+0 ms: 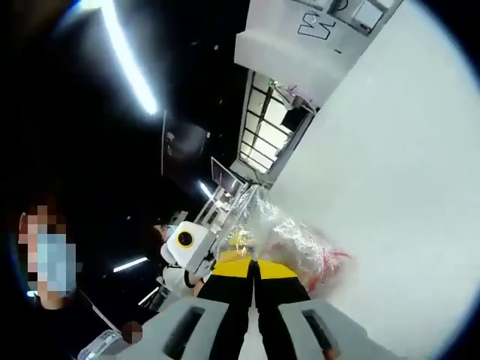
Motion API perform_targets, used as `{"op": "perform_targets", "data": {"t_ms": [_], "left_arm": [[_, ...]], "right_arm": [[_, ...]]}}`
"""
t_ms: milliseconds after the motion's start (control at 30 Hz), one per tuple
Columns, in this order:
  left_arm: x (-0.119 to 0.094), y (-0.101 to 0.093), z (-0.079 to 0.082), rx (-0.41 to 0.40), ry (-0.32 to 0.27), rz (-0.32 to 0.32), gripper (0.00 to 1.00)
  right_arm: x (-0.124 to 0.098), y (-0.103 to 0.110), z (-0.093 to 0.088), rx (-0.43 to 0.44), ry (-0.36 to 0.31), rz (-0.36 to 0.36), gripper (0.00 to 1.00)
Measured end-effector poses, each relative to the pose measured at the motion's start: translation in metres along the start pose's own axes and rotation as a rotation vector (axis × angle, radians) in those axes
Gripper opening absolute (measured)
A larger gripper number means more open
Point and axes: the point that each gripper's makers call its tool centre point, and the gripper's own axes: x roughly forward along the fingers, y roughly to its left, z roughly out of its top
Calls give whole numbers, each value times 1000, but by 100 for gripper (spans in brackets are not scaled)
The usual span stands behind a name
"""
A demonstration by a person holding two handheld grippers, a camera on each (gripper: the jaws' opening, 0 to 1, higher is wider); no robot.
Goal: Open the resealable bag by pulling the two sides of the seal apart until the entire bag opening is separated and visibly accessible.
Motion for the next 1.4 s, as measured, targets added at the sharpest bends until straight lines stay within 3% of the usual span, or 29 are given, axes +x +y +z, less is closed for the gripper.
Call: {"op": "perform_targets", "data": {"t_ms": [133, 267, 367, 433, 567, 767, 1400], "left_arm": [[1, -2, 4, 3, -9, -3, 1], [2, -4, 3, 37, 10, 0, 1], [4, -6, 4, 56, 22, -1, 1], [6, -8, 5, 72, 27, -7, 1], [9, -12, 7, 96, 31, -16, 1], [14, -18, 8, 110, 32, -30, 1], [20, -26, 9, 147, 50, -35, 1]], "right_arm": [[-2, 4, 1, -30, -13, 19, 0], [-6, 4, 2, -150, -34, 1, 0], [-12, 2, 0, -213, -46, -43, 16], [-22, 2, -2, -226, -50, -69, 18], [-40, 2, 1, -271, -55, -133, 18], [-43, 15, 11, -347, -42, -169, 17], [-42, 27, 17, -392, -12, -206, 16]]}}
